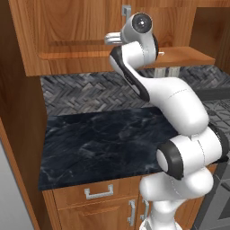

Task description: Open the cabinet and move the ladle to the pot. Then close the cabinet.

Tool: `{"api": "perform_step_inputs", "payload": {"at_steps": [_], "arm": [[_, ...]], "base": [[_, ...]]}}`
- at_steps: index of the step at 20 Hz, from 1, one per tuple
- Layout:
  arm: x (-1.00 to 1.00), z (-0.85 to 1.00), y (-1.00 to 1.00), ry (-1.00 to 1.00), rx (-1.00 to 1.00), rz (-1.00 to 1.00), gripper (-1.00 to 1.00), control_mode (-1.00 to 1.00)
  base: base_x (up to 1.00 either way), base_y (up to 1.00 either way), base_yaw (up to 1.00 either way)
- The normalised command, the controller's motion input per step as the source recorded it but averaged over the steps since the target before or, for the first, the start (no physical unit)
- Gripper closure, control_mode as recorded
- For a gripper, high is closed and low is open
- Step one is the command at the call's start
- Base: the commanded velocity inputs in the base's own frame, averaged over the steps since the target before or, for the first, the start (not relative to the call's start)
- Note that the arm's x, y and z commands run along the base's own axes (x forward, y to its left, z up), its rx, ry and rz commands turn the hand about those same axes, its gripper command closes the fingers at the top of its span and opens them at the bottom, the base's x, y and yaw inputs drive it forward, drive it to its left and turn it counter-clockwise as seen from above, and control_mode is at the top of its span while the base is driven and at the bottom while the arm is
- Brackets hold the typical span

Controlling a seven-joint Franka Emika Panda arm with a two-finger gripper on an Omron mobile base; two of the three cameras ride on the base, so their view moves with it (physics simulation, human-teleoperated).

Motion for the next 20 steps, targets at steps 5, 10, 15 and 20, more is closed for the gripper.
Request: {"api": "perform_step_inputs", "payload": {"at_steps": [5, 10, 15, 20], "arm": [[0.33, -0.07, 0.01, 0.0, 0.0, 0.0, -1.0, -1.0], [0.36, -0.14, 0.06, 0.0, 0.0, 0.0, 1.0, -1.0], [0.33, -0.12, 0.06, 0.03, 0.0, 0.0, 1.0, -1.0], [-0.07, -0.03, 0.11, 0.0, 0.0, 0.0, 1.0, -1.0]], "base": [[0.0, 0.0, 0.0], [0.0, 0.0, 0.0], [0.0, 0.0, 0.0], [0.0, 0.0, 0.0]]}}
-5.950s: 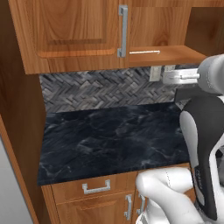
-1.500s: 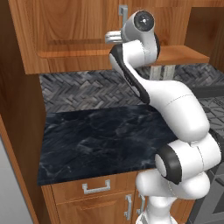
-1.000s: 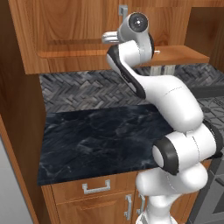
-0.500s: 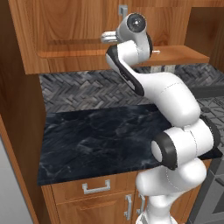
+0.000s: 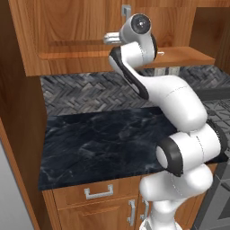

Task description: Open the cabinet and move the ladle to the pot. Then close the cabinet.

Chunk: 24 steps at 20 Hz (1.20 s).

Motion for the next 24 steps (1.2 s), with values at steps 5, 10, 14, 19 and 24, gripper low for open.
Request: {"api": "perform_step_inputs", "payload": {"at_steps": [5, 10, 14, 19, 24], "arm": [[-0.88, 0.0, 0.13, 0.0, 0.0, 0.0, 1.0, -1.0], [-0.98, 0.0, 0.07, 0.0, 0.0, 0.0, 1.0, -1.0], [-0.52, 0.0, 0.01, 0.04, 0.0, -0.01, 1.0, -1.0], [0.0, -0.01, 0.07, 0.08, 0.0, 0.0, -1.0, -1.0], [0.01, 0.0, 0.03, 0.1, 0.0, -0.01, -1.0, -1.0]], "base": [[0.0, 0.0, 0.0], [0.0, 0.0, 0.0], [0.0, 0.0, 0.0], [0.0, 0.0, 0.0], [0.0, 0.0, 0.0]]}}
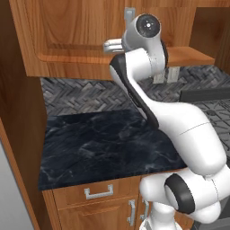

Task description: Open the cabinet and move the ladle to the pot. Then close the cabinet.

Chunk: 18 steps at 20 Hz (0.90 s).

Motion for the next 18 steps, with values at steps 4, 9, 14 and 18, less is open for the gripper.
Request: {"api": "perform_step_inputs", "payload": {"at_steps": [4, 9, 14, 18], "arm": [[-0.22, 0.14, 0.01, 0.05, 0.0, -0.06, -1.0, -1.0], [-0.58, 0.18, 0.0, 0.0, 0.0, -0.02, -1.0, -1.0], [-0.86, 0.09, -0.18, -0.02, 0.04, 0.0, -1.0, -1.0], [0.02, -0.07, -0.49, 0.0, 0.27, 0.04, -1.0, -1.0]], "base": [[0.0, 0.0, 0.0], [0.0, 0.0, 0.0], [0.0, 0.0, 0.0], [0.0, 0.0, 0.0]]}}
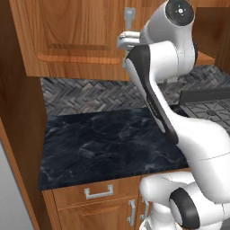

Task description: Open the cabinet and move the ladle to the pot. Then close the cabinet.

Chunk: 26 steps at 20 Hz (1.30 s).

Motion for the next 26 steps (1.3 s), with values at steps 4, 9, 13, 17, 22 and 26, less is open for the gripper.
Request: {"api": "perform_step_inputs", "payload": {"at_steps": [4, 9, 13, 17, 22, 26], "arm": [[0.21, -0.06, -0.76, 0.0, 0.39, 0.06, -1.0, -1.0], [0.15, -0.19, -0.63, 0.0, 0.45, 0.12, -1.0, -1.0], [0.33, -0.25, -0.47, 0.0, 0.42, 0.11, -1.0, -1.0], [0.44, -0.24, -0.42, 0.0, 0.38, 0.07, -1.0, -1.0], [0.49, -0.21, -0.09, 0.0, 0.28, 0.11, -1.0, -1.0], [0.66, -0.15, 0.09, -0.01, 0.08, 0.19, -1.0, -1.0]], "base": [[0.0, 0.0, 0.0], [0.0, 0.0, 0.0], [0.0, 0.0, 0.0], [0.0, 0.0, 0.0], [0.0, 0.0, 0.0], [0.0, 0.0, 0.0]]}}
